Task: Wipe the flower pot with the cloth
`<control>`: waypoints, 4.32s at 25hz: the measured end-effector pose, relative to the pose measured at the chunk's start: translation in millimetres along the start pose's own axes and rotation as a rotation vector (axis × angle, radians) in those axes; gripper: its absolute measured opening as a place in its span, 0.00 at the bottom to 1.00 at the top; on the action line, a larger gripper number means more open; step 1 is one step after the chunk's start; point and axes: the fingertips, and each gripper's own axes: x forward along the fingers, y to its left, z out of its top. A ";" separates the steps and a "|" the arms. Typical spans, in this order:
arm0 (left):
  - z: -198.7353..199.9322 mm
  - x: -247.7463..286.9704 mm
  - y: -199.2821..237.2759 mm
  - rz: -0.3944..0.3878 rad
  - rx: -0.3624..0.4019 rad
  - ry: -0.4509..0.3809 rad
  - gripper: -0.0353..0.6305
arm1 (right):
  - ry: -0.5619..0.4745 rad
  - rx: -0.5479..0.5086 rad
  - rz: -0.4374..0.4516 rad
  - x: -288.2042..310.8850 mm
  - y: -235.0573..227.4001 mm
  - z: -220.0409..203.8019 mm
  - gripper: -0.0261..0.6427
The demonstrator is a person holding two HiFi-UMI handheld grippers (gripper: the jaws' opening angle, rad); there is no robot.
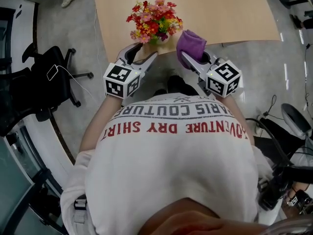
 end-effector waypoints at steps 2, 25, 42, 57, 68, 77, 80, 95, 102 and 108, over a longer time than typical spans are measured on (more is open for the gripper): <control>-3.8 11.9 9.7 0.035 0.017 0.016 0.50 | 0.002 0.006 -0.008 -2.3 -2.6 -3.2 0.13; -9.5 73.5 42.2 0.095 0.083 -0.022 0.59 | -0.035 0.119 -0.013 28.6 -22.2 -41.9 0.13; -5.3 70.0 40.5 0.048 0.081 -0.013 0.58 | -0.048 0.232 -0.008 67.8 -41.1 -22.7 0.13; -6.0 64.0 41.5 0.008 0.098 0.001 0.56 | 0.175 0.267 -0.177 81.6 -74.2 -48.8 0.13; -12.0 77.2 45.0 -0.018 0.096 0.017 0.56 | 0.302 0.299 -0.183 90.3 -94.5 -73.9 0.13; -9.2 70.5 48.0 -0.056 0.113 0.017 0.55 | 0.131 0.391 -0.101 67.0 -92.3 -31.5 0.13; -10.6 70.1 50.0 -0.061 0.116 0.016 0.55 | 0.070 0.403 -0.060 63.9 -92.6 -9.6 0.13; -8.2 60.7 41.7 -0.091 0.120 0.016 0.55 | 0.124 0.393 0.011 83.7 -94.8 -7.7 0.13; -7.4 66.1 46.6 -0.103 0.123 0.014 0.55 | 0.265 0.300 -0.112 98.9 -117.5 -35.9 0.13; -6.3 67.6 47.3 -0.080 0.130 0.010 0.56 | 0.284 0.302 -0.151 97.5 -126.6 -40.4 0.13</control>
